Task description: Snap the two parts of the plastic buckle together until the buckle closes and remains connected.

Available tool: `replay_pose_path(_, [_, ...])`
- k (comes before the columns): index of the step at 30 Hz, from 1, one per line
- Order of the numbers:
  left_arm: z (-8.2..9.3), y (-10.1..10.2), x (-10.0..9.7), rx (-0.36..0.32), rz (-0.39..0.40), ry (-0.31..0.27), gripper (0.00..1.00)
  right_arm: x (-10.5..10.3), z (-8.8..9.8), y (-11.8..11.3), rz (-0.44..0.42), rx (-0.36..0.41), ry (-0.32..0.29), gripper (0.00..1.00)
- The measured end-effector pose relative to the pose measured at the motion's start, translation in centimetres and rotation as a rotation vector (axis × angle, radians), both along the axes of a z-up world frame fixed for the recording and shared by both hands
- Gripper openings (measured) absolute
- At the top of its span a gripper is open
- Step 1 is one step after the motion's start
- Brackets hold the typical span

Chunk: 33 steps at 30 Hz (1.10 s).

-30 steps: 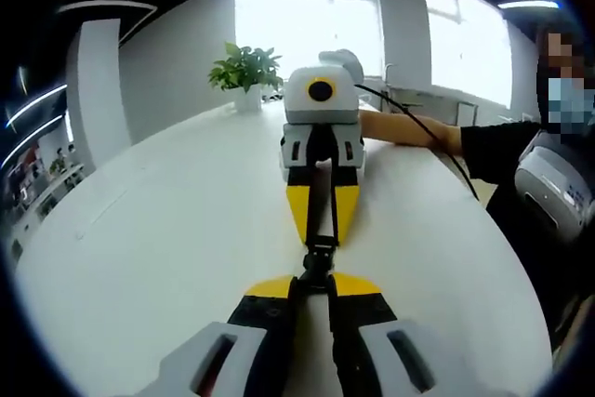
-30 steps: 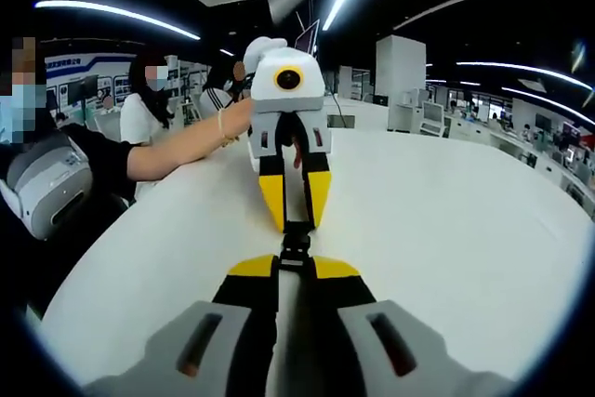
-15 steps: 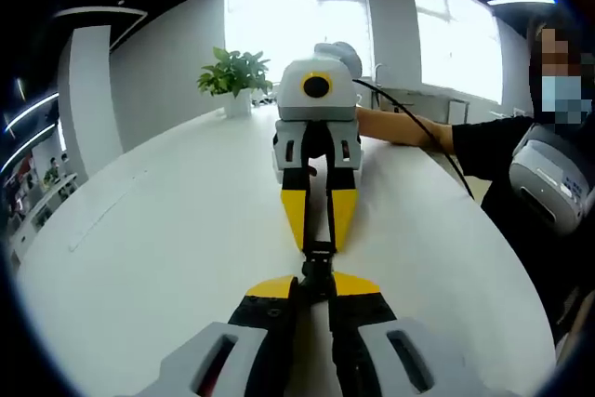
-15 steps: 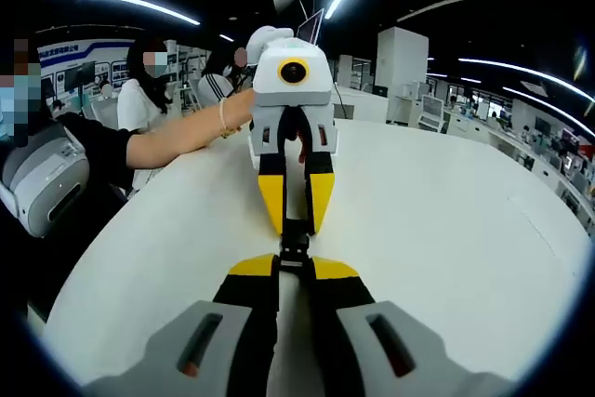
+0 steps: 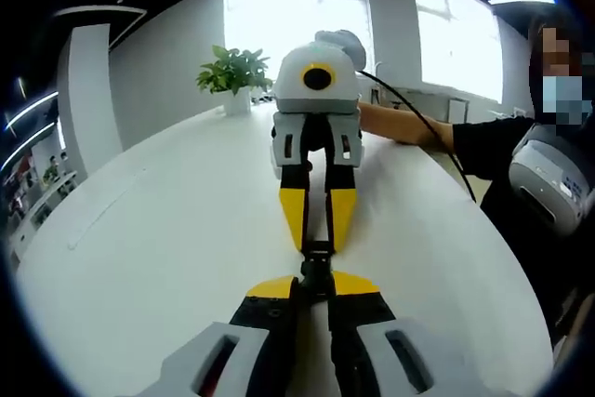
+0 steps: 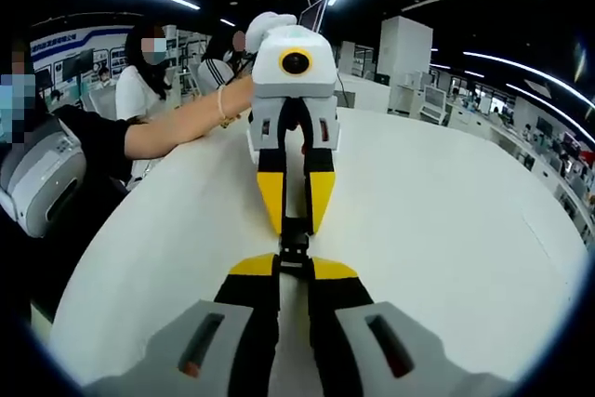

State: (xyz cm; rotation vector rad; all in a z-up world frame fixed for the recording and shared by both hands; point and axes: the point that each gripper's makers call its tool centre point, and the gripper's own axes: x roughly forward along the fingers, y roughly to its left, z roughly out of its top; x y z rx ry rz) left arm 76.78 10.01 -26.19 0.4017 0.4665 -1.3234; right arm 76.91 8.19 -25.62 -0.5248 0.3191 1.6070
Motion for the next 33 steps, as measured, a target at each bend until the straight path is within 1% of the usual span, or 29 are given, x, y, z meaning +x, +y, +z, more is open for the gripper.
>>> replay_pose_path(5, [0.06,-0.03,-0.06,0.0,-0.007,0.002,0.1,-0.01,0.01,0.32,0.011,-0.003,0.003,0.1])
replay_pose_path(6, [0.07,-0.37,-0.22,-0.012,-0.019,0.007,0.1,-0.3,0.18,0.9,0.036,0.022,-0.002,0.1])
replay_pose_path(7, [0.15,-0.34,-0.35,-0.005,-0.019,0.004,0.1,-0.84,0.03,0.7,0.057,-0.007,0.007,0.1])
replay_pose_path(8, [0.12,-0.34,-0.42,0.0,-0.026,0.0,0.1,-0.57,0.22,0.59,0.044,-0.013,-0.008,0.1])
replay_pose_path(11, [0.11,-0.33,-0.36,-0.001,-0.019,0.005,0.1,-0.35,0.04,0.75,0.041,-0.013,0.008,0.11])
replay_pose_path(14, [0.08,-0.37,-0.43,-0.003,-0.016,0.008,0.1,-0.27,-0.01,0.78,0.027,0.003,0.015,0.11])
replay_pose_path(24, [0.05,-0.42,-0.37,0.001,-0.008,0.009,0.11,-0.44,0.01,0.66,0.001,0.035,0.012,0.12])
replay_pose_path(26, [0.04,-0.42,-0.36,0.001,-0.005,0.012,0.11,-0.32,0.03,0.66,-0.002,0.037,0.004,0.12])
replay_pose_path(33, [-0.01,-0.43,-0.39,0.007,-0.001,0.008,0.11,-0.48,-0.04,0.66,-0.009,0.05,0.013,0.12])
